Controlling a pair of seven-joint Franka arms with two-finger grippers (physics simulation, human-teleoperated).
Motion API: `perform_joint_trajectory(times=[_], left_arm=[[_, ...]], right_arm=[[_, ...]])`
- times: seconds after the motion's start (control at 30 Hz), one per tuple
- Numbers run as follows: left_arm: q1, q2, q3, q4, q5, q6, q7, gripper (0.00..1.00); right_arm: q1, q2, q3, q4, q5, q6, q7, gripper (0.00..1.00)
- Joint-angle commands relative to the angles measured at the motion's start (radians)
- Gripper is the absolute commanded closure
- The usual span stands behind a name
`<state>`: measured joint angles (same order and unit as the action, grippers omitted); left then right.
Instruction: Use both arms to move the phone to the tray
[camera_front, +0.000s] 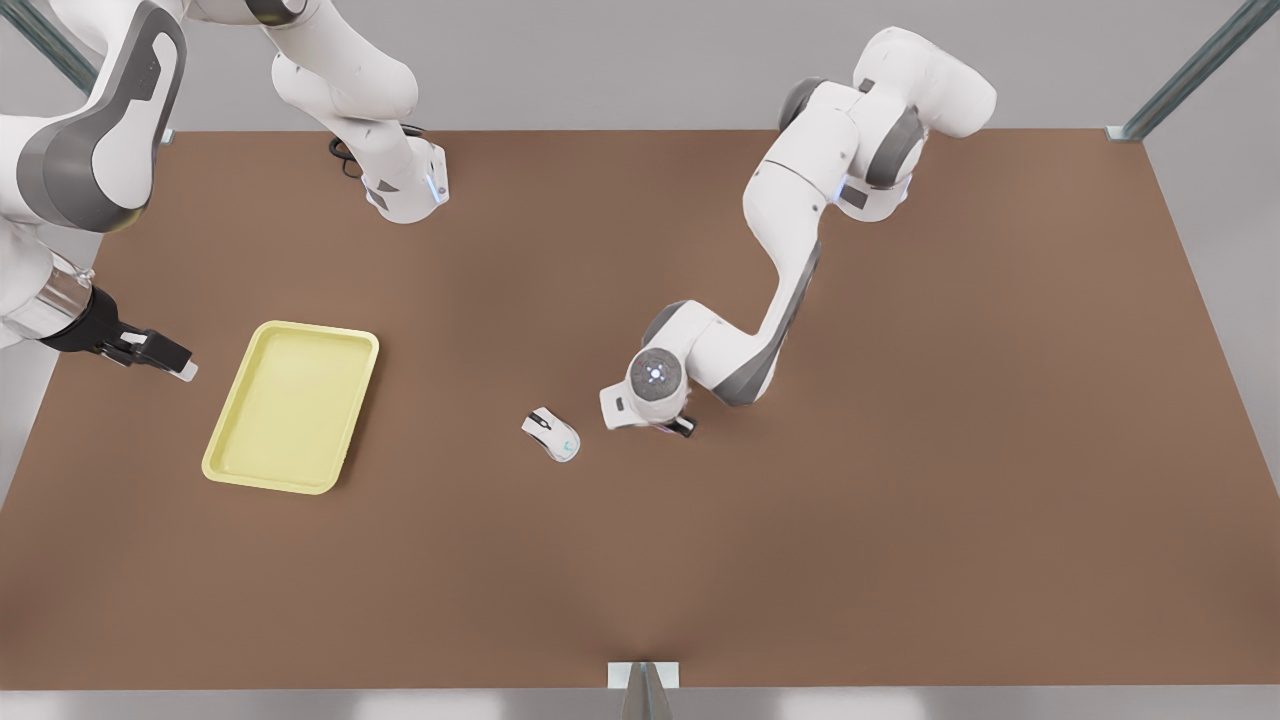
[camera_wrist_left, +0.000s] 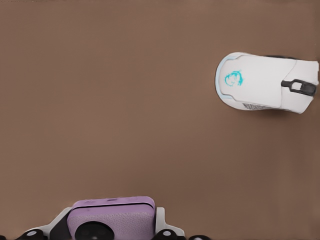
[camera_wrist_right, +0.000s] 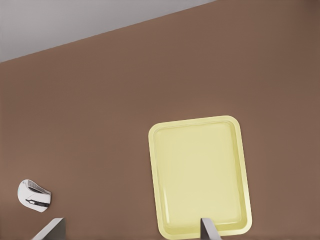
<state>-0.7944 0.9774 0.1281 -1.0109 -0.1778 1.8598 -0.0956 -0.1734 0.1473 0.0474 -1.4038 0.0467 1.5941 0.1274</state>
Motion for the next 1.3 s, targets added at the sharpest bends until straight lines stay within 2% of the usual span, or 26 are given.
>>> perform_joint_trajectory(times=[0.0, 0.23, 0.3, 0.43, 0.5, 0.6, 0.7, 0.77, 0.83, 0.9, 1.0, 1.03, 1.1, 1.13, 1.2, 1.27], left_arm=[[-0.017, 0.069, -0.016, 0.101, -0.003, -0.084, -0.546, 0.23], [-0.077, 0.148, -0.016, 0.117, 0.001, 0.074, -0.581, 0.23], [-0.075, 0.172, -0.016, 0.146, 0.001, 0.081, -0.581, 0.22], [-0.075, 0.158, -0.010, 0.100, 0.006, 0.073, -0.576, 0.21], [-0.075, 0.156, -0.010, 0.100, 0.011, 0.071, -0.581, 0.00], [-0.075, 0.149, -0.007, 0.100, 0.011, 0.061, -0.604, 0.00], [0.000, 0.084, -0.002, 0.112, 0.009, -0.097, -0.584, 0.00], [0.165, -0.045, -0.002, 0.103, 0.009, -0.263, -0.437, 0.00], [0.290, -0.154, 0.102, 0.101, 0.008, -0.353, -0.178, 0.00], [0.385, -0.241, 0.133, 0.101, 0.008, -0.412, -0.078, 0.00], [0.409, -0.356, 0.179, 0.100, 0.020, -0.495, -0.049, 0.00], [0.420, -0.428, 0.169, 0.040, 0.058, -0.495, -0.044, 0.00], [0.649, -0.618, -0.165, -0.149, 0.248, -0.438, -0.044, 0.00], [0.701, -0.667, -0.231, -0.216, 0.265, -0.375, -0.050, 0.00], [0.751, -0.712, -0.286, -0.278, 0.279, -0.326, -0.050, 0.00], [0.744, -0.698, -0.285, -0.265, 0.284, -0.337, -0.050, 0.00]], right_arm=[[0.000, 0.000, 0.000, 0.000, 0.001, 0.000, 0.000, 0.00], [0.000, -0.002, 0.000, 0.000, 0.001, -0.002, 0.000, 0.00], [0.000, -0.002, 0.000, 0.000, 0.001, -0.002, 0.000, 0.00], [0.002, -0.002, 0.000, 0.000, 0.001, 0.000, 0.001, 0.00], [0.000, -0.003, 0.000, 0.000, 0.001, -0.003, 0.001, 0.00], [0.002, -0.005, 0.000, -0.001, 0.007, -0.003, 0.000, 0.00], [0.005, -0.003, 0.002, 0.000, 0.008, -0.005, -0.003, 0.00], [0.038, -0.002, 0.000, -0.001, -0.002, -0.006, -0.002, 0.00], [0.045, 0.003, 0.000, -0.003, -0.002, -0.002, -0.002, 0.00], [0.041, 0.018, 0.000, 0.000, -0.004, 0.033, -0.002, 0.00], [0.040, 0.025, -0.001, -0.004, -0.004, 0.060, -0.002, 0.00], [0.087, 0.023, 0.008, -0.009, -0.004, 0.053, -0.002, 0.00], [0.210, 0.023, 0.015, -0.001, -0.025, -0.016, -0.023, 0.00], [0.212, 0.031, 0.069, -0.004, -0.018, -0.003, -0.025, 0.00], [0.213, 0.064, 0.204, -0.003, -0.033, 0.000, -0.003, 0.00], [0.344, 0.104, 0.219, -0.009, -0.053, 0.000, 0.073, 0.00]])
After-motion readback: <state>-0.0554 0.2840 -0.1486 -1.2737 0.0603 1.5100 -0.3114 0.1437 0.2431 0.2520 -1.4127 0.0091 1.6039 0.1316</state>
